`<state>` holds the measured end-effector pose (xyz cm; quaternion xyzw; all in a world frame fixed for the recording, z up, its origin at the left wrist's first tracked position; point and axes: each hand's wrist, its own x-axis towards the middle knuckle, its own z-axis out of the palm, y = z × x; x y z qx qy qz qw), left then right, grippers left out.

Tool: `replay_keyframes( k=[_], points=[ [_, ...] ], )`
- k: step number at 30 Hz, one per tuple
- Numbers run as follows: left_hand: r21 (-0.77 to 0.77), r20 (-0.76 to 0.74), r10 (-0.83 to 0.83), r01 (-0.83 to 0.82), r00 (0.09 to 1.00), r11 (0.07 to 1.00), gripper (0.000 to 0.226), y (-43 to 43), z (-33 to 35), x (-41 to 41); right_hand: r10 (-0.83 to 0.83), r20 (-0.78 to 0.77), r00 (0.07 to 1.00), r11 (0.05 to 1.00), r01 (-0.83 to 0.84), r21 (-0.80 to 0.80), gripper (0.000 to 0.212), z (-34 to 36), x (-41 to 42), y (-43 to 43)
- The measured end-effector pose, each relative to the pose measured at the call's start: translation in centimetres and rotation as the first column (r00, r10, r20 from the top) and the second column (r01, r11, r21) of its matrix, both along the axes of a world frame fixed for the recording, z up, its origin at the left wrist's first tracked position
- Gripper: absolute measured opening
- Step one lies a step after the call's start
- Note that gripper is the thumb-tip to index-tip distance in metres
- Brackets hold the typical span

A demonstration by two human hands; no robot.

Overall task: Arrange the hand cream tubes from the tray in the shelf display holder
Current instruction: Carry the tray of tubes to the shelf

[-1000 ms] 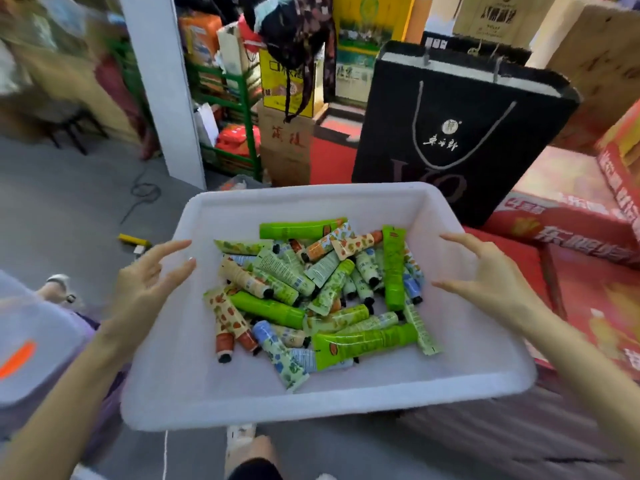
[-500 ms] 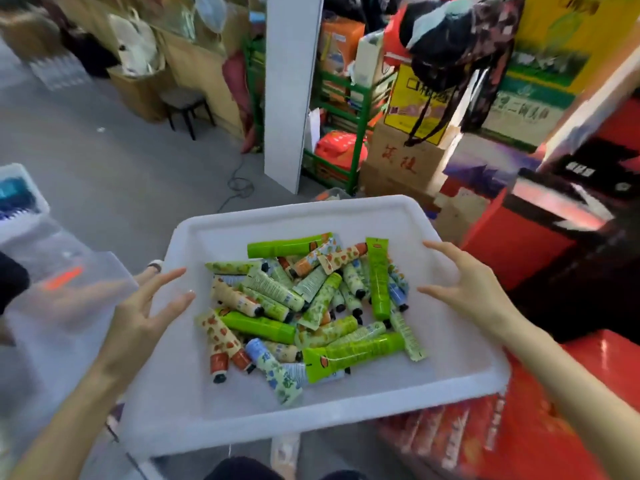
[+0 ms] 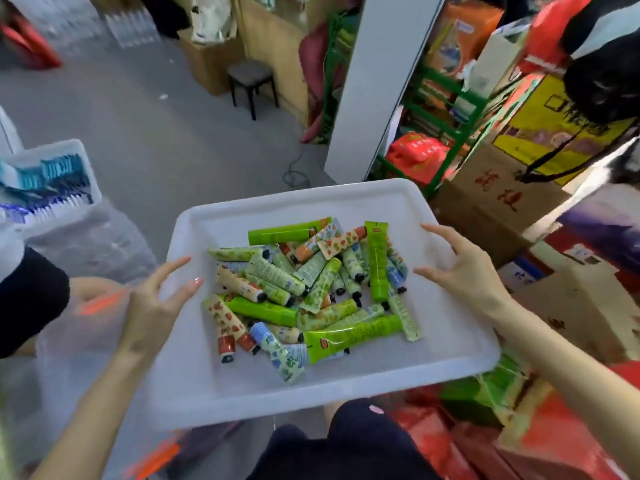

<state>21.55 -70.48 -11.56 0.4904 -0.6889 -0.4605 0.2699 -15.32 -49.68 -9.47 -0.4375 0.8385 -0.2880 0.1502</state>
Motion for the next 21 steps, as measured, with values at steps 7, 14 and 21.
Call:
replay_keyframes(
  k=[7,14,21],
  points=[
    [-0.025,0.012,0.125,-0.125,0.992,0.992,0.044,-15.5,-0.8,-10.2,0.084,0.011,0.996,0.996,-0.084,0.043,0.074,-2.0,-11.4,-19.5],
    [-0.013,-0.015,0.27,-0.27,0.963,0.963,0.041,-28.3,0.6,-16.0,0.231,-0.01,0.973,0.971,-0.23,0.066,0.069,-0.6,-19.8,-38.7],
    [-0.003,-0.016,0.397,-0.397,0.918,0.918,0.039,-44.1,-0.9,-21.2,0.352,0.044,0.935,0.932,-0.355,0.072,0.071,-2.5,-25.7,-59.2]
  ],
)
